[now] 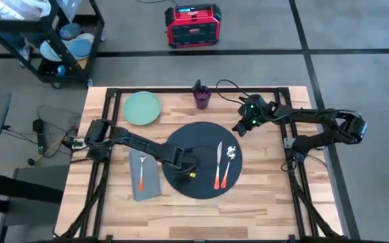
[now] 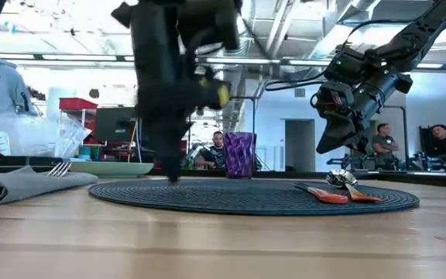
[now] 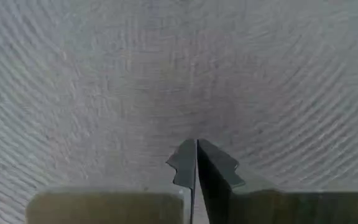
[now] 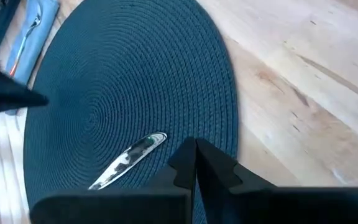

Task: Set table place
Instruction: Adjust the table mat to the center table, then put the green plate on the table mat

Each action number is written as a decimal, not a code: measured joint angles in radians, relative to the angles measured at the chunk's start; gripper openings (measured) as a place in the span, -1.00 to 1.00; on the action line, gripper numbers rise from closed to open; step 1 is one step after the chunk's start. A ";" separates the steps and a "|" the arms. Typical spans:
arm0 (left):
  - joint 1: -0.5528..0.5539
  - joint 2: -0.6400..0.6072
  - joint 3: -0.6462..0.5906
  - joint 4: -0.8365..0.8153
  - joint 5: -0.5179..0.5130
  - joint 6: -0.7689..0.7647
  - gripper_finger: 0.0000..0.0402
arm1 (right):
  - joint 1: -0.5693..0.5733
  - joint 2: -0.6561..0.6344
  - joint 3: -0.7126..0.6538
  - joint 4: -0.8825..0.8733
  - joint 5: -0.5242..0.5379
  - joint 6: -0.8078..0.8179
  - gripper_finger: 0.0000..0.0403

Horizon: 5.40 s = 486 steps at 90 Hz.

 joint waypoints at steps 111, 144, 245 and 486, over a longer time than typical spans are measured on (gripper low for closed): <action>-0.083 -0.268 -0.086 -0.180 -0.054 -0.297 -1.00 | 0.001 0.000 0.000 -0.015 -0.076 -0.016 -1.00; -0.095 -0.387 -0.324 -0.101 -0.022 -0.469 -1.00 | -0.002 0.000 0.000 -0.015 -0.075 -0.019 -1.00; 0.021 -0.393 -0.507 0.088 0.084 -0.136 -1.00 | -0.016 0.000 0.000 -0.008 -0.075 -0.035 -1.00; 0.749 -0.313 -0.097 -0.232 -0.022 0.405 -0.52 | -0.055 0.000 0.000 0.002 -0.177 -0.102 -0.64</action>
